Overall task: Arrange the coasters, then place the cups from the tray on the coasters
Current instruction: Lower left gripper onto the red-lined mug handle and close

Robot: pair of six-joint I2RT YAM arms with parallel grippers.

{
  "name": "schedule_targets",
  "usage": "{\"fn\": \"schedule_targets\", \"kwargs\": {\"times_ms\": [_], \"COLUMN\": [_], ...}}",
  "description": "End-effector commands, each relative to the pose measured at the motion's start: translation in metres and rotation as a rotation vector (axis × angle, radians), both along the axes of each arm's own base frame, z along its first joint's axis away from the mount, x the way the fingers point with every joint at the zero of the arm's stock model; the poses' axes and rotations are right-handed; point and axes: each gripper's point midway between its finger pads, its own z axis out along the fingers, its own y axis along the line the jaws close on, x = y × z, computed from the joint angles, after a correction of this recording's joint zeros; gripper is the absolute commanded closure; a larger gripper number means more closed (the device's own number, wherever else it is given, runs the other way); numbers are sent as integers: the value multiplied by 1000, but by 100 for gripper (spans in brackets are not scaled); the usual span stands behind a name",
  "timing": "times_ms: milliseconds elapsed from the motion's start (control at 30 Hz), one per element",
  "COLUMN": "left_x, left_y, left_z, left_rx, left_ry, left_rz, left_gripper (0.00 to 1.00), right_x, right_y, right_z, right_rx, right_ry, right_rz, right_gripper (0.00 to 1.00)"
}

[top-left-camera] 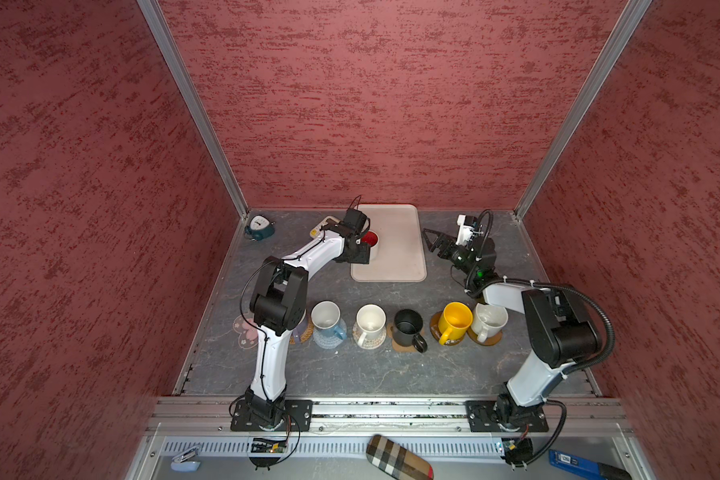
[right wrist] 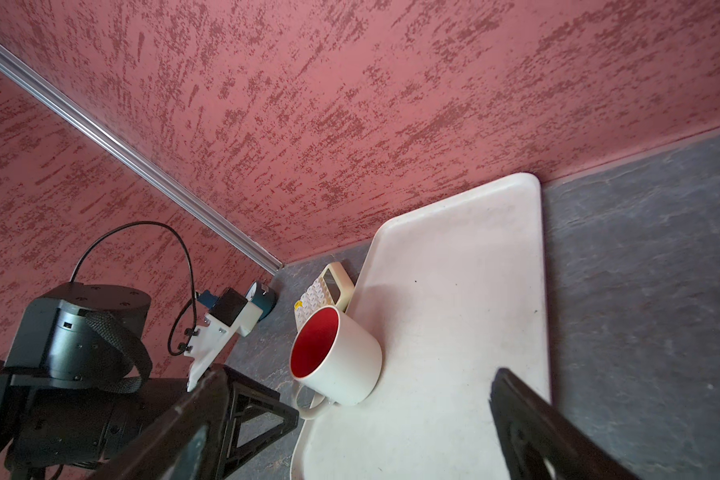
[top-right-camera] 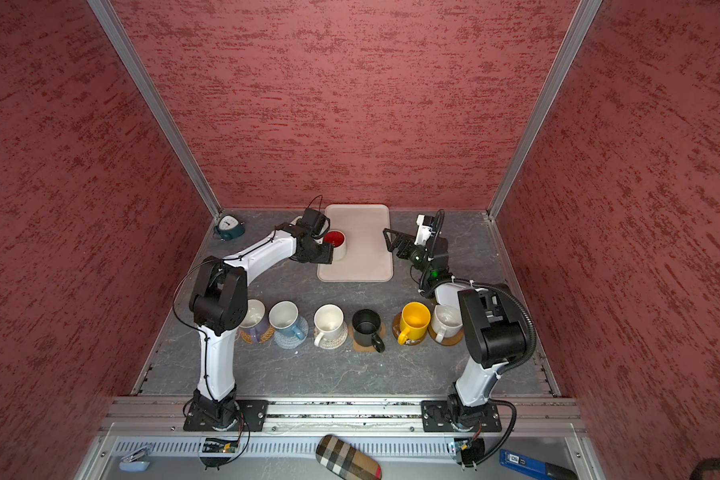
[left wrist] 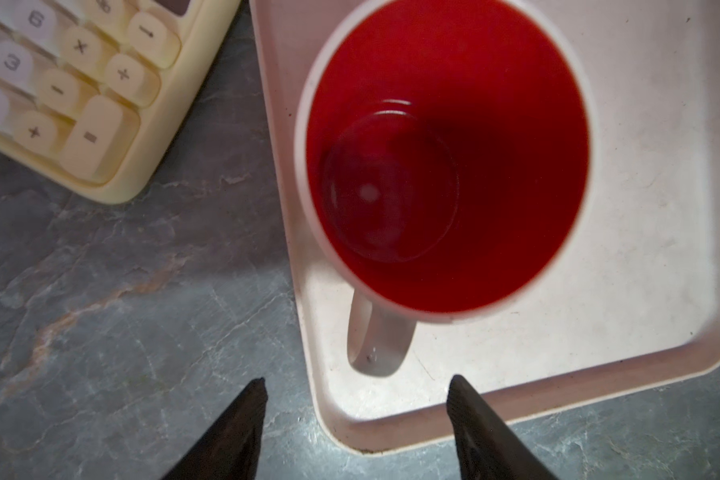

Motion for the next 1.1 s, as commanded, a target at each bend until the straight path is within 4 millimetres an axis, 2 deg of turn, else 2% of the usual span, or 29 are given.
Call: {"fn": "schedule_targets", "kwargs": {"times_ms": [0,333,700,1067], "left_x": [11,21,23,25], "left_y": [-4,-3,-15,-16], "left_z": [-1,-10,-19,-15], "left_rx": [-13,32,82,94], "left_ry": [-6,-22,-33,-40], "left_rz": [-15,-15,-46,-51], "left_gripper": [35,50,63,91], "right_x": [4,6,5,5], "right_y": [-3,-4,-1,-1], "right_z": [8,4,2,3], "right_rx": [38,76,98,103], "right_ry": [-34,-25,-27,-29], "right_rz": [6,21,41,46], "right_gripper": [1,1,1,1]}}
